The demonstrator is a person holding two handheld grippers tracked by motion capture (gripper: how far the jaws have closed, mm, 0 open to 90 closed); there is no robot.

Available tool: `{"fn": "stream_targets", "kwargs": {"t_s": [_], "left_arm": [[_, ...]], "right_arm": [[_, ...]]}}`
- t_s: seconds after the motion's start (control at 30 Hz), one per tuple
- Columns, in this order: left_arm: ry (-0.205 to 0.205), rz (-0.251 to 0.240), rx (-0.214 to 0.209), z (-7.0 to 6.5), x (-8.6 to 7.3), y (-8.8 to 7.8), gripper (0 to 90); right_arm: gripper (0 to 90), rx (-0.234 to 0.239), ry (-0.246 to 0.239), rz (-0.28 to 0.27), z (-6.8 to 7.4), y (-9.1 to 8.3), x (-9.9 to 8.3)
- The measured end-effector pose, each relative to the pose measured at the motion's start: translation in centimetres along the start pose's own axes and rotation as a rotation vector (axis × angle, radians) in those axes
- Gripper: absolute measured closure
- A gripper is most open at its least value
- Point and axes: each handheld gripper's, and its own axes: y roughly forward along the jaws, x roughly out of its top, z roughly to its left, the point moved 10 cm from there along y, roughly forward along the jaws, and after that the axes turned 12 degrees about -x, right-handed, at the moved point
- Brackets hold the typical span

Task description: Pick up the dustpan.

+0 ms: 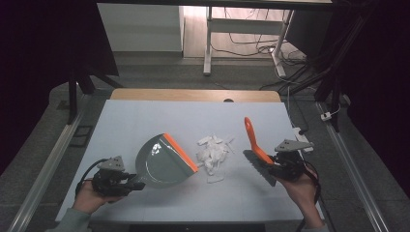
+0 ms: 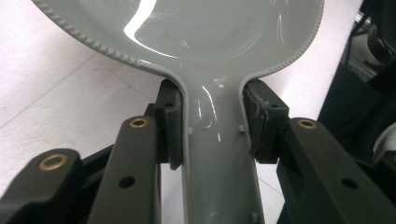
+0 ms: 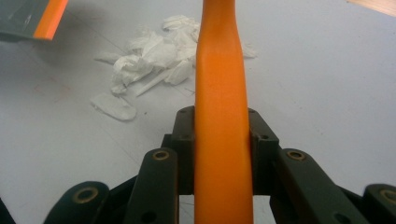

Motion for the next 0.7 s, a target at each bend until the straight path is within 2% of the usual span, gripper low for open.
{"fn": "stream_targets", "kwargs": {"t_s": [0.43,0.7], "left_arm": [[0.036,0.077,-0.032,-0.7,-0.5,1.0,61.4],[0.032,0.134,-0.04,-0.7,-1.2,1.4,61.4]], "right_arm": [[70.2,0.02,-0.018,0.007,1.2,1.3,0.8],[70.2,0.025,-0.021,0.011,1.6,2.1,1.0]]}}
